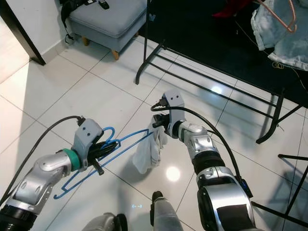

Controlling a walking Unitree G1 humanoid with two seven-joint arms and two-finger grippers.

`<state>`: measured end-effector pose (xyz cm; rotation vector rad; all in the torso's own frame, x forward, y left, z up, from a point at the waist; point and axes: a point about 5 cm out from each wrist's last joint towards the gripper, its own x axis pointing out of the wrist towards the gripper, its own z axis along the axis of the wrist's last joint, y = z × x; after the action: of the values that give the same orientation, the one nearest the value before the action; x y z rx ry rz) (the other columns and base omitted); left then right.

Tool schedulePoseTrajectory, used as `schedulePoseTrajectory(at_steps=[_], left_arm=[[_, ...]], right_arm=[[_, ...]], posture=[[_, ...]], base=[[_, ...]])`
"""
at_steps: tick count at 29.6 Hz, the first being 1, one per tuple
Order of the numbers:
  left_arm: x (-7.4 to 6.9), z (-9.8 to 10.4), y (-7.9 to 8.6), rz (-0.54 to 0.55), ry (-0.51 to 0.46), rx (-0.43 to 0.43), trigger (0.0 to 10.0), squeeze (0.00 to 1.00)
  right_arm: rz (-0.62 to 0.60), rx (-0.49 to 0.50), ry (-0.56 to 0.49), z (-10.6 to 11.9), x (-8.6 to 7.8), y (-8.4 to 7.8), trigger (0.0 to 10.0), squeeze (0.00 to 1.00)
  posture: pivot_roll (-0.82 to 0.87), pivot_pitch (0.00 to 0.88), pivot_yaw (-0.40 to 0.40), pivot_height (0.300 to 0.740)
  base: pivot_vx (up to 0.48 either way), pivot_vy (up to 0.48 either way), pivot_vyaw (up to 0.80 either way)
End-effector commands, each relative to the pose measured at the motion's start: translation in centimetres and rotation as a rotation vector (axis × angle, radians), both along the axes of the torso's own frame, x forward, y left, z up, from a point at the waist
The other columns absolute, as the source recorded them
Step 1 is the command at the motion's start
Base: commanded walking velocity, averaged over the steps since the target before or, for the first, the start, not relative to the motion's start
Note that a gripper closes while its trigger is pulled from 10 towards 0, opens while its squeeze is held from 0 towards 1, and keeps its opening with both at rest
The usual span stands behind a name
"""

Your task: Hang hanger

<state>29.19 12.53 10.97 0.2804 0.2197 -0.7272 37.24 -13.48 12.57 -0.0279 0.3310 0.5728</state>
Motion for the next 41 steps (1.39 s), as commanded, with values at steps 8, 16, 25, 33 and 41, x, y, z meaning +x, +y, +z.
schedulePoseTrajectory(at_steps=[8, 16, 25, 33, 41], left_arm=[[0.2, -1.0, -1.6, 0.094, -0.043, 0.033, 10.0, 0.0], [1.5, 0.3, -1.4, 0.248, -0.132, -0.023, 10.0, 0.0], [0.4, 0.6, -2.8, 0.15, -0.118, -0.098, 10.0, 0.0], [-0.1, 1.1, -4.4, 0.055, -0.115, -0.141, 10.0, 0.0], [-0.7, 2.7, -6.4, -0.047, -0.177, -0.19, 10.0, 0.0]], right_arm=[[-0.072, 0.096, 0.074, -0.8, -0.6, 1.6, 10.0, 0.0], [-0.489, 0.246, 0.147, -1.6, 0.0, -0.5, 10.0, 0.0], [-0.627, 0.402, 0.126, 0.7, 1.3, -1.9, 10.0, 0.0], [-0.513, 0.375, 0.117, 2.0, 2.0, 0.0, 10.0, 0.0], [-0.511, 0.435, 0.118, 3.0, 2.6, 1.1, 10.0, 0.0]], posture=[[-0.09, 0.206, 0.036, 0.737], [-0.09, 0.209, 0.034, 0.737], [-0.09, 0.209, 0.032, 0.737], [-0.09, 0.203, 0.024, 0.737], [-0.09, 0.194, 0.023, 0.737]], base=[[0.0, 0.0, 0.0], [0.0, 0.0, 0.0], [0.0, 0.0, 0.0], [0.0, 0.0, 0.0], [0.0, 0.0, 0.0]])
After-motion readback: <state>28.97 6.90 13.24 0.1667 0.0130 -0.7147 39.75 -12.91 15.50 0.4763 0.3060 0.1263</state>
